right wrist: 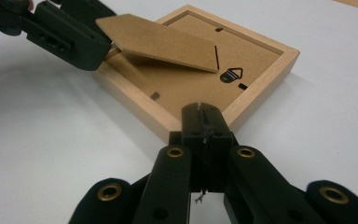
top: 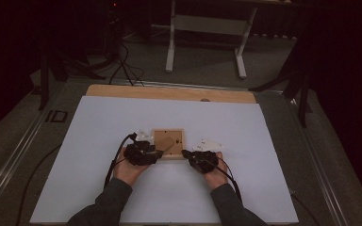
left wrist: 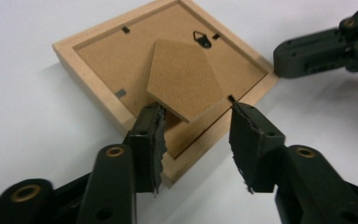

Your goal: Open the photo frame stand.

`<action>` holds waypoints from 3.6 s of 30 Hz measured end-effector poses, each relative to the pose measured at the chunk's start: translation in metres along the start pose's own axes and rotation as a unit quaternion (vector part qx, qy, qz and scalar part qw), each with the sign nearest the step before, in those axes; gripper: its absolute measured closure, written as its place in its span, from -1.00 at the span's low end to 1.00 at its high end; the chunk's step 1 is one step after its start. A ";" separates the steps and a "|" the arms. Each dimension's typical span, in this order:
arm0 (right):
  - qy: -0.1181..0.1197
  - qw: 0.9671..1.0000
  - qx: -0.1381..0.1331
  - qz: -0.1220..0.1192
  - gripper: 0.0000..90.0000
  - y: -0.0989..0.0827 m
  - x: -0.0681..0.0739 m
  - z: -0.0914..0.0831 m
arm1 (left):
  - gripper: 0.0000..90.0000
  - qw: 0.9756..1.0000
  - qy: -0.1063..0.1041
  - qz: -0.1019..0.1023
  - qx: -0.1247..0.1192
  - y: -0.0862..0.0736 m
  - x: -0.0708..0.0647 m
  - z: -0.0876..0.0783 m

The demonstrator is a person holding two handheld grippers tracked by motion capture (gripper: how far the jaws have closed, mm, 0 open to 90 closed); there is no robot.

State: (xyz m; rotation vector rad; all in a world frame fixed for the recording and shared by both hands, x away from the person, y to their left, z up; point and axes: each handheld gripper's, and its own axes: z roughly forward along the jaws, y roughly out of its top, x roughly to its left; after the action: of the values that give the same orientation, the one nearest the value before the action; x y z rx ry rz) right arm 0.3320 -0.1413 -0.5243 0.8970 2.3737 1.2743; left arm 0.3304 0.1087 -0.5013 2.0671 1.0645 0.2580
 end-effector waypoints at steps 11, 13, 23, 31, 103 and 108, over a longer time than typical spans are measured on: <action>0.001 1.000 0.000 0.000 0.98 0.000 0.000 0.000 | 0.03 0.998 -0.040 -0.049 -0.002 0.022 0.007 0.010; 0.000 1.000 0.000 -0.001 0.98 0.000 0.000 0.000 | 0.01 0.997 -0.046 -0.063 0.004 0.024 0.009 0.012; 0.002 1.000 0.001 -0.001 0.97 0.000 0.000 0.000 | -0.02 0.993 -0.057 -0.099 0.021 0.027 0.018 0.023; -0.001 1.000 0.001 -0.005 0.97 0.000 0.001 0.000 | 0.11 0.994 -0.051 -0.097 0.025 0.029 0.019 0.025; 0.014 0.999 -0.008 0.049 0.22 0.015 -0.018 -0.017 | 0.17 0.992 0.048 0.107 -0.056 -0.007 -0.034 -0.003; 0.023 0.998 -0.013 0.063 0.13 0.016 -0.020 -0.017 | 0.17 0.990 0.047 0.118 -0.066 -0.016 -0.036 -0.008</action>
State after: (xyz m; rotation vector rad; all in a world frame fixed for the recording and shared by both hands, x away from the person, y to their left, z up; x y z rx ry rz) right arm 0.3442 -0.1584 -0.5024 1.0352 2.3633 1.3837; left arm 0.2944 0.0914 -0.5013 2.0762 0.8331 0.5357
